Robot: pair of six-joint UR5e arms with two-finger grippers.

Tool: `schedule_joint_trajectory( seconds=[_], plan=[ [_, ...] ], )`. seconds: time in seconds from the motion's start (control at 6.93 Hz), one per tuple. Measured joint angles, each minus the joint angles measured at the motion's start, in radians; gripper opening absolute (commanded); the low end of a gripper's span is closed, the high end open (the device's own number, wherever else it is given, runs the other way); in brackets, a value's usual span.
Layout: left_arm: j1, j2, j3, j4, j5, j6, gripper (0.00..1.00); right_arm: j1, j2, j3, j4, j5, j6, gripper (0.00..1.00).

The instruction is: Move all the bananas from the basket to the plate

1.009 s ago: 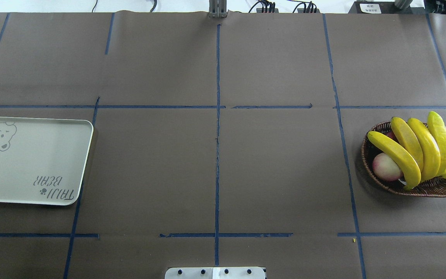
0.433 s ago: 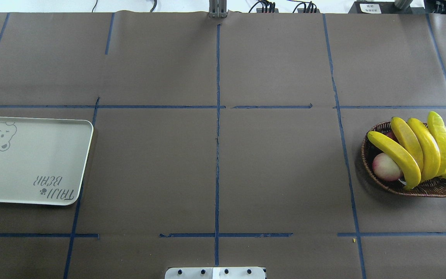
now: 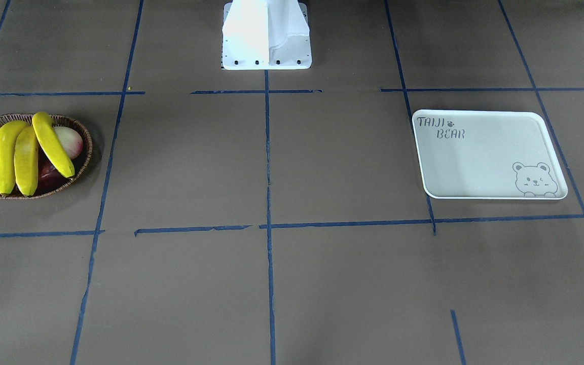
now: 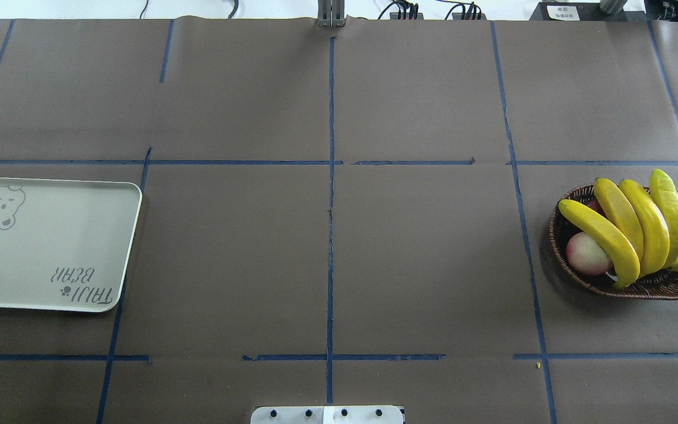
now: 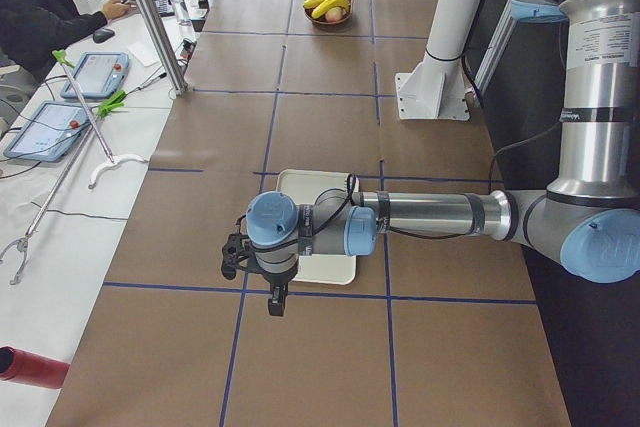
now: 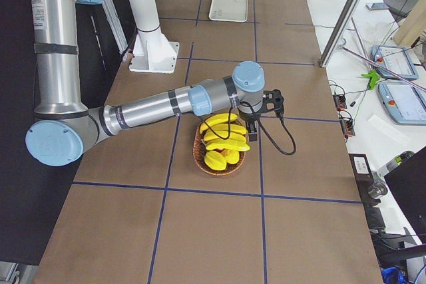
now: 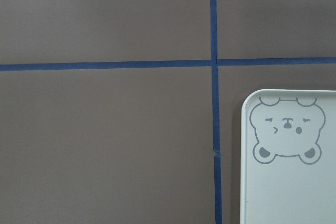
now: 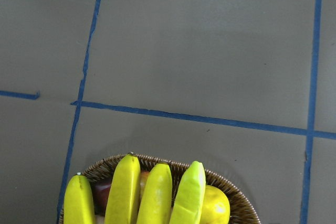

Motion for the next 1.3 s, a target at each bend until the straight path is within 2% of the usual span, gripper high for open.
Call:
schedule_joint_trajectory(
  seconds=[0.29,0.58,1.01,1.3],
  plan=[
    [0.000,0.001,-0.003,-0.008,-0.003,0.000,1.00,-0.156,0.000,0.097,0.003,-0.129,0.089,1.00],
    [-0.001,0.003,-0.002,-0.009,-0.038,-0.002,1.00,-0.265,-0.024,0.159,0.023,-0.155,0.184,1.00],
    [0.000,0.005,0.000,-0.015,-0.060,-0.001,1.00,-0.404,-0.177,0.176,0.292,-0.205,0.303,0.97],
    [-0.001,0.007,0.002,-0.027,-0.061,-0.002,1.00,-0.501,-0.213,0.173,0.336,-0.274,0.311,0.77]
  ],
)
